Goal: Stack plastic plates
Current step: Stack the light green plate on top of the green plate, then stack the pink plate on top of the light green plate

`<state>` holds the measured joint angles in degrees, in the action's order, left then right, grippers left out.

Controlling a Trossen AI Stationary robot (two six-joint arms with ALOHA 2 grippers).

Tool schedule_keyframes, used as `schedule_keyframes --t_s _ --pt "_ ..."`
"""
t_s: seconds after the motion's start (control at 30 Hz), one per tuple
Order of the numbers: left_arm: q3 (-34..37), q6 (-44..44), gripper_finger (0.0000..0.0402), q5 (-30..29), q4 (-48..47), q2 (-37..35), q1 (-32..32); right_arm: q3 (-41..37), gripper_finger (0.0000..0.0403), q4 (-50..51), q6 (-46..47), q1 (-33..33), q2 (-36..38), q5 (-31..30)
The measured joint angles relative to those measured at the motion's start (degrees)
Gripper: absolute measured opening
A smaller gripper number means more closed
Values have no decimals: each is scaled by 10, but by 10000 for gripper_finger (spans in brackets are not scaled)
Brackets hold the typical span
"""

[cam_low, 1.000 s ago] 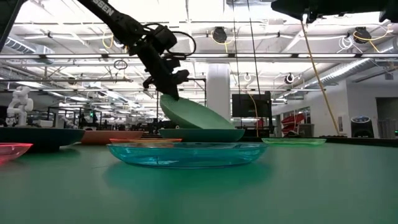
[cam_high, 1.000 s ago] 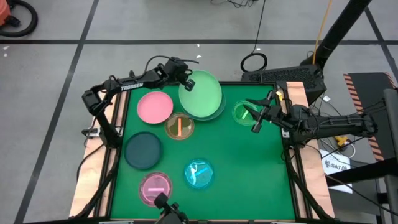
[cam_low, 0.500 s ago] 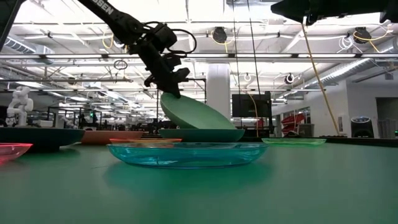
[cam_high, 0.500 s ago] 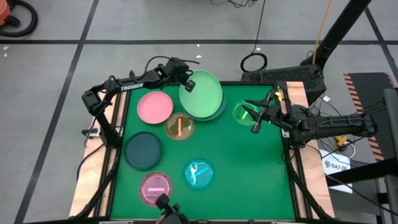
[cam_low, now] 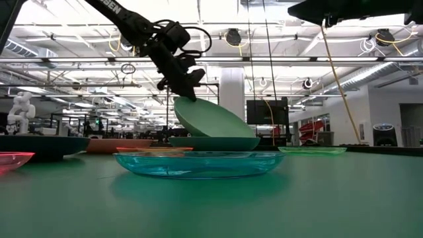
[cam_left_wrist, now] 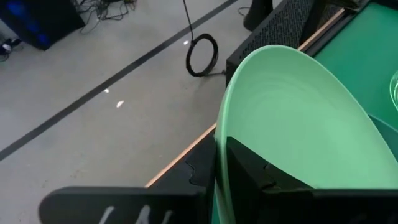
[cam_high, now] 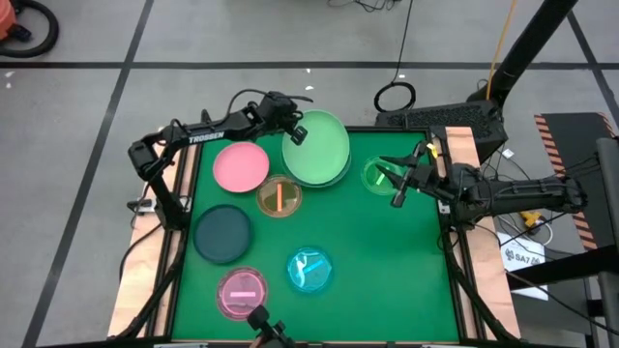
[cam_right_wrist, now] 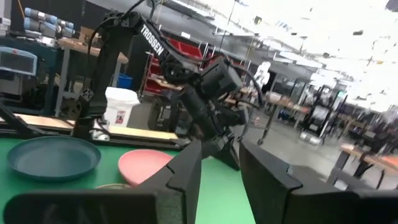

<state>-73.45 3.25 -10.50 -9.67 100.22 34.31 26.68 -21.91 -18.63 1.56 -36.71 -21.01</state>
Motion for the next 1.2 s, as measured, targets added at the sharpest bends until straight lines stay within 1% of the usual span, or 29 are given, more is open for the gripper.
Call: schedule_keyframes --t_s 0.13,0.27,0.43,0.77,0.83,0.93,1.03,1.13,1.2 --pt "0 17 36 0 -20 0 -6 0 102 24 23 0 0 0" --pt "0 11 36 -1 -50 0 -11 0 102 32 42 0 0 0" --pt "0 12 36 -1 -48 0 -11 0 102 42 59 0 0 0" --pt "0 7 36 -1 -51 0 -14 0 102 43 59 0 0 1" --pt "0 0 36 6 -57 -7 -18 0 102 43 59 0 0 1" --pt "-1 4 36 11 -58 -25 -39 0 102 46 59 0 0 1" --pt "-1 6 36 14 -94 -46 -66 0 102 45 60 0 0 -1" --pt "-1 15 36 12 -138 -67 -94 0 102 39 60 0 0 -21" --pt "4 18 36 2 -152 -80 -119 0 102 33 66 0 -2 -29"
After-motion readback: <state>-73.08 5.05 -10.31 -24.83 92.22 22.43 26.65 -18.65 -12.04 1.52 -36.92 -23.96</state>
